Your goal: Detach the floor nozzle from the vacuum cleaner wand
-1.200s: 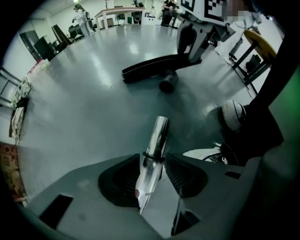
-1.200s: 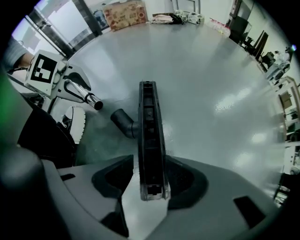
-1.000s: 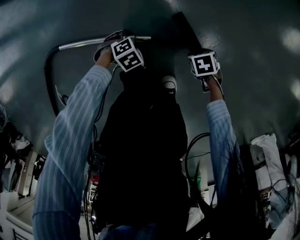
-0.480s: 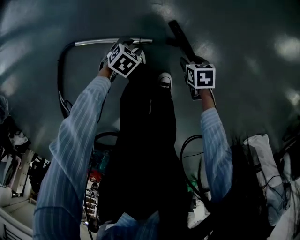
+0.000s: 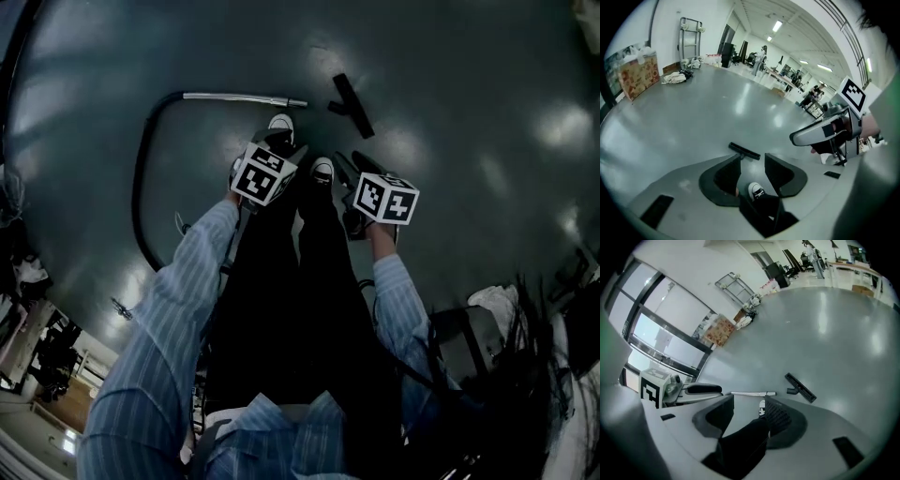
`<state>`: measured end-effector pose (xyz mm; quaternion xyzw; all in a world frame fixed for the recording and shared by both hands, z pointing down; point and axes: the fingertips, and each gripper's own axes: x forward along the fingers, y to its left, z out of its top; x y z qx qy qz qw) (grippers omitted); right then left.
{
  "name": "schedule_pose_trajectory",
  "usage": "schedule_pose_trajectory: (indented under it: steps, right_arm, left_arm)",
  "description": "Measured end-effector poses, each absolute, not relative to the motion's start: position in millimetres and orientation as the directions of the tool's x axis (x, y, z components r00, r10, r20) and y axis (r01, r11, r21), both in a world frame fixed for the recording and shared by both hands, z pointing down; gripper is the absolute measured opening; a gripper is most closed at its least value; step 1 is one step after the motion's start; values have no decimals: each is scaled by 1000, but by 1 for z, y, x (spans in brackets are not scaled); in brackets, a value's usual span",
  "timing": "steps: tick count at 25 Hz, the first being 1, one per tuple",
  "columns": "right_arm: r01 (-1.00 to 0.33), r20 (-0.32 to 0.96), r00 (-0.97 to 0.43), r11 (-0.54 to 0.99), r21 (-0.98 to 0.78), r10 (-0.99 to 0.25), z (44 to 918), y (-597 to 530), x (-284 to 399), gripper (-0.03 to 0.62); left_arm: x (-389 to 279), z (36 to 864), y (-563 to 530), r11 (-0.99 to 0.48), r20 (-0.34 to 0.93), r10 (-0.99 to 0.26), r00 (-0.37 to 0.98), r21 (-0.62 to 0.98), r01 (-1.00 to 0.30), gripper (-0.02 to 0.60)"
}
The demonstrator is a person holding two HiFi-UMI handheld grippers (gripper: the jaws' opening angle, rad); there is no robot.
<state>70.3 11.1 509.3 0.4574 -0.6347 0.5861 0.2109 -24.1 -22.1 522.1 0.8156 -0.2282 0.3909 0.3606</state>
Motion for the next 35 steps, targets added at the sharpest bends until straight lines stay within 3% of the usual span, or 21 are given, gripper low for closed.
schedule_pose_trajectory:
  steps: [9,20,28,35]
  right_arm:
    - [-788,755,-522,-115,-605,-396,391,47,67,194]
    - [-794,750,-476,-141,-591,-459,295,98,87,66]
    - [-813,723,-483,-53,-580,-494,247,132,48,52]
    - [-829,702,-481,13,-559,-525,226,207,-15,51]
  left_arm:
    - [-55,391,25,-395,750,-354,559,421,-816,30]
    - [-60,241,75,-421,650,-506,567,388,-820,9]
    - [-79,196,142,-442,615,-519,594,402,-802,8]
    - [-137,185,229,-475,589,-530,611,391,-788,8]
